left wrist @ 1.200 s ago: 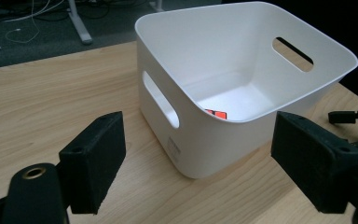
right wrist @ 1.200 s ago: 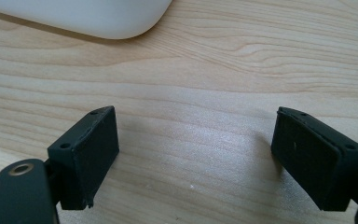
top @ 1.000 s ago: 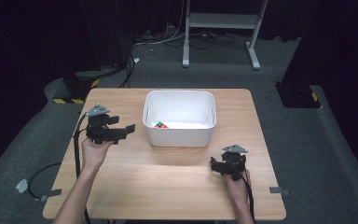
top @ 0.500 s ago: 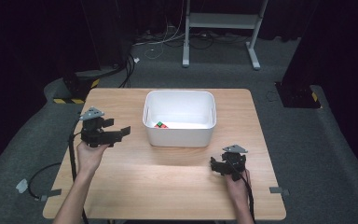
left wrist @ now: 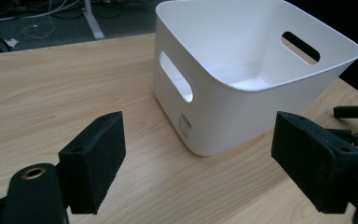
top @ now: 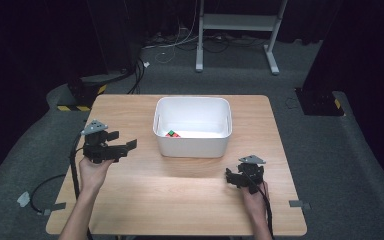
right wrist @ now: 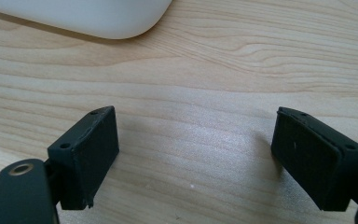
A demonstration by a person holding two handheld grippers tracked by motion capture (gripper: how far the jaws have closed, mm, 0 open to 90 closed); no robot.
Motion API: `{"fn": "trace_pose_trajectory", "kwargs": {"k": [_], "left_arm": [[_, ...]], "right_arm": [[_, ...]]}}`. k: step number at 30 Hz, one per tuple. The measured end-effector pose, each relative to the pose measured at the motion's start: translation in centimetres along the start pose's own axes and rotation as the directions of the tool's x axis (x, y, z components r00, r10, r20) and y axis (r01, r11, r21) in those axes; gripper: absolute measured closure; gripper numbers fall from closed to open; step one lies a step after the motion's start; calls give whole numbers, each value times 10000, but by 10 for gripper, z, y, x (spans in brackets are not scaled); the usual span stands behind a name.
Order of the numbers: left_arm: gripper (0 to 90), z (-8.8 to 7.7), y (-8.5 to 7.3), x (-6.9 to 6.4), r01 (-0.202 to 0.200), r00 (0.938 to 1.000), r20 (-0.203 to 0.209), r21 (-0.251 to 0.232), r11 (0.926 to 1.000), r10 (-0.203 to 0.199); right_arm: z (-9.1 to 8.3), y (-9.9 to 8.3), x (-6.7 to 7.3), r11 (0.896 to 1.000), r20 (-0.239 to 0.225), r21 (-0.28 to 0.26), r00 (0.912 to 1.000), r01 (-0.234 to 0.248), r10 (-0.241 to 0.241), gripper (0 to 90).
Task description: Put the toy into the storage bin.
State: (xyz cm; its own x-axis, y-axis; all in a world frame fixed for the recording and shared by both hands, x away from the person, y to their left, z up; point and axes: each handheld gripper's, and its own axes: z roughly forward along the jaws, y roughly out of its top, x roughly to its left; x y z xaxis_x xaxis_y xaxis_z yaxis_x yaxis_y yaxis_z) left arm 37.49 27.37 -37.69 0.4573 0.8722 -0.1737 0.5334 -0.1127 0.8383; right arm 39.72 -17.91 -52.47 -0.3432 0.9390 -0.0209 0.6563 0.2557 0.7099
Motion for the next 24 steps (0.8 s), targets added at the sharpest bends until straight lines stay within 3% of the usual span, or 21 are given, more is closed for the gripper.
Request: {"fn": "trace_pose_trajectory", "kwargs": {"k": [10,14,24], "left_arm": [[179,-4,-13,-2,119,9997,-225,4,9999,-119],[179,-6,-21,-6,340,9992,-215,-246,9991,-345],[178,-8,-29,-16,143,9979,-631,-315,9994,-163]], "right_arm": [[0,0,0,10000,1,1,10000,-3,3,147],[0,0,0,10000,3,0,10000,-9,9,148],[0,0,0,10000,4,-5,10000,5,-5,147]]}}
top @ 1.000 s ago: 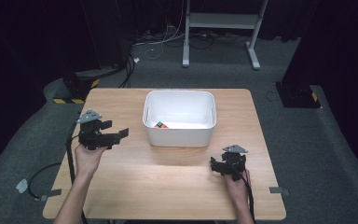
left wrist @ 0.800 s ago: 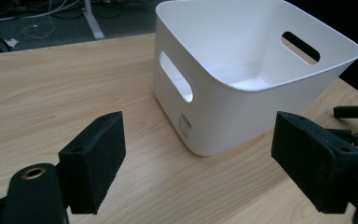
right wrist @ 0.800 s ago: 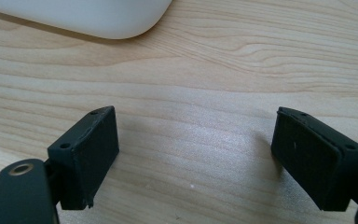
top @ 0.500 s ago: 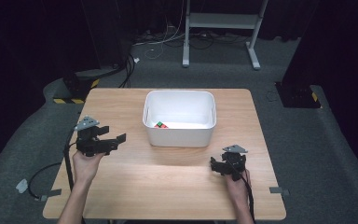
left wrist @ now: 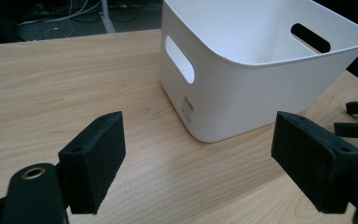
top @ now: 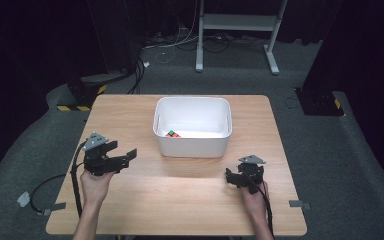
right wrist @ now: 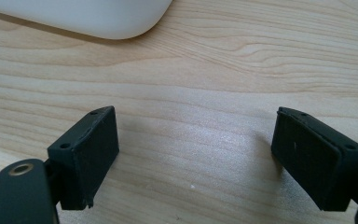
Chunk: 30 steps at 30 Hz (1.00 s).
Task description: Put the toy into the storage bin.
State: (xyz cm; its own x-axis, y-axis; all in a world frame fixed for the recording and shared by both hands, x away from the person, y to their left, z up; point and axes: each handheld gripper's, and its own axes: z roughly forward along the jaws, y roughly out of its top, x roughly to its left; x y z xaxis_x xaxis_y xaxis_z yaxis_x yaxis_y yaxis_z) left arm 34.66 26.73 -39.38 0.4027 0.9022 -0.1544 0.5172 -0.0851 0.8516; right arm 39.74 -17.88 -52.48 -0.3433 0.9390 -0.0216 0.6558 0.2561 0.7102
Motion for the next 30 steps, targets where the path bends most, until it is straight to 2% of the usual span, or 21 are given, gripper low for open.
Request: {"fn": "trace_pose_trajectory", "kwargs": {"k": [11,17,25,30], "left_arm": [[176,-8,-12,1,57,9989,-471,-179,9998,-65],[175,-3,-22,3,7,9972,-744,79,10000,-1],[173,0,-32,7,236,9967,-785,168,9996,-222],[168,4,-34,5,80,9975,-698,122,9999,-71]], "right_arm": [[0,0,0,10000,-31,16,10000,0,0,148],[-1,0,1,10000,-33,21,10000,-6,6,147],[-1,0,1,10000,-34,22,10000,-6,6,147],[-1,0,1,10000,-34,22,10000,-6,6,147]]}}
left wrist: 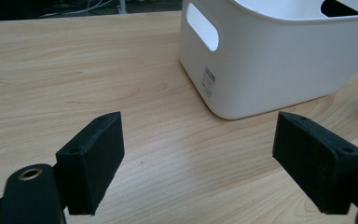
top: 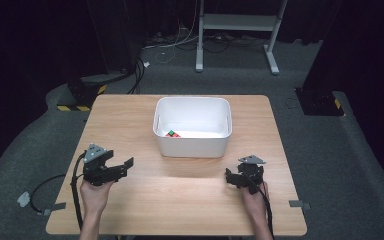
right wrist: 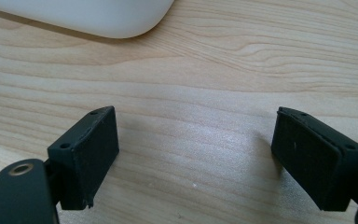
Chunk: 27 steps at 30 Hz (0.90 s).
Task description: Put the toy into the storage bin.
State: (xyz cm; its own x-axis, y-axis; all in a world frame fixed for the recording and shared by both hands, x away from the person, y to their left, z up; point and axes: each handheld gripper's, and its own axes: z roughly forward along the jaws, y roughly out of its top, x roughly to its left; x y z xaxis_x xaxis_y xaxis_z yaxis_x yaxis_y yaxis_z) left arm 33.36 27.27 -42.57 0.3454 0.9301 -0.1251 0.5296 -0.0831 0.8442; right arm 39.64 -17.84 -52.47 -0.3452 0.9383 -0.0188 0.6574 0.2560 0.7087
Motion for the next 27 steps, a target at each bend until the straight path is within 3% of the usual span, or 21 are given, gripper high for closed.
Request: {"fn": "trace_pose_trajectory", "kwargs": {"k": [9,27], "left_arm": [[167,8,-8,1,81,9999,-71,227,9997,-80],[166,22,-27,16,278,9987,-438,489,9984,-257]], "right_arm": [[0,0,0,10000,-3,2,10000,-13,13,147],[0,0,1,10000,16,3,10000,-40,40,147]]}}
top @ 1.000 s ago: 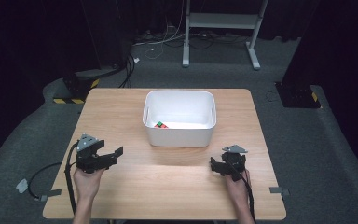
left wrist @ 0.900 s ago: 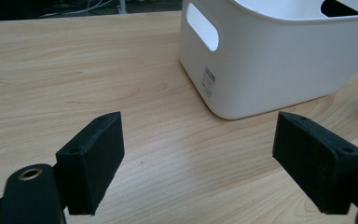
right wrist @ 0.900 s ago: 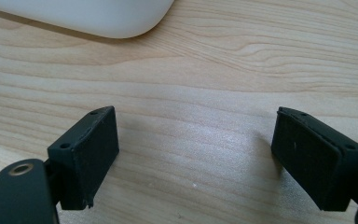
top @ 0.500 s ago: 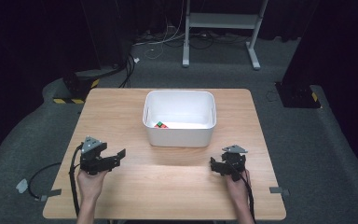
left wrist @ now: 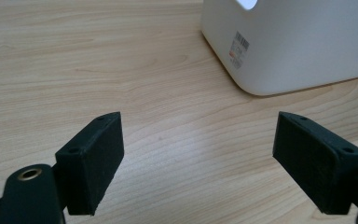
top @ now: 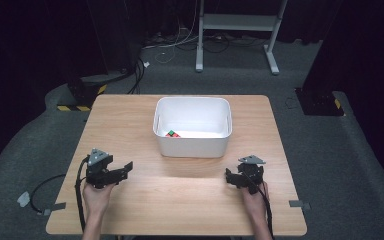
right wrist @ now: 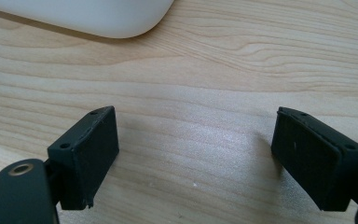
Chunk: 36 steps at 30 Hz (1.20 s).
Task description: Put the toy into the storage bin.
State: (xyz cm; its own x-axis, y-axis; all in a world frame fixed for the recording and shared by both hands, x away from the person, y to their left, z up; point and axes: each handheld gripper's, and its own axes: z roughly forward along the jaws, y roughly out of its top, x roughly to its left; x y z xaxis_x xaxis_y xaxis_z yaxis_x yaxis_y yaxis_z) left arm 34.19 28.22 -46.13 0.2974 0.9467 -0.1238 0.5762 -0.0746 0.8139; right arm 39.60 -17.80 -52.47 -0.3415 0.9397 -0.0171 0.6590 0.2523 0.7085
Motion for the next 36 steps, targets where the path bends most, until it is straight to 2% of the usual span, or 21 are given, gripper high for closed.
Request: {"fn": "trace_pose_trajectory", "kwargs": {"k": [6,12,16,17,23,26,27,31,36], "left_arm": [[166,7,-2,3,-1,10000,-95,156,9999,3],[173,13,-5,9,117,9983,-569,314,9994,-99],[175,17,-6,12,265,9974,-677,323,9991,-243],[176,17,-7,14,175,9972,-739,391,9991,-146],[175,24,-9,16,199,9970,-762,567,9982,-155],[176,27,-9,16,64,9959,-901,671,9977,-4],[177,30,-8,16,-49,9938,-1104,767,9970,134],[181,37,-9,16,-3,9910,-1330,890,9960,122],[181,42,-10,17,-30,9897,-1424,1022,9948,177]], "right_arm": [[0,0,0,10000,7,-5,10000,14,-14,148],[0,0,0,10000,13,-10,10000,26,-26,147],[0,0,0,10000,14,-9,10000,23,-23,148],[0,0,0,10000,13,-9,10000,22,-22,147],[0,0,0,10000,15,-10,10000,21,-21,147],[0,0,0,10000,15,-10,10000,25,-25,147],[0,0,0,10000,15,-10,10000,23,-23,147],[0,0,0,10000,15,-10,10000,24,-23,148],[0,0,0,10000,15,-9,10000,22,-22,147]]}}
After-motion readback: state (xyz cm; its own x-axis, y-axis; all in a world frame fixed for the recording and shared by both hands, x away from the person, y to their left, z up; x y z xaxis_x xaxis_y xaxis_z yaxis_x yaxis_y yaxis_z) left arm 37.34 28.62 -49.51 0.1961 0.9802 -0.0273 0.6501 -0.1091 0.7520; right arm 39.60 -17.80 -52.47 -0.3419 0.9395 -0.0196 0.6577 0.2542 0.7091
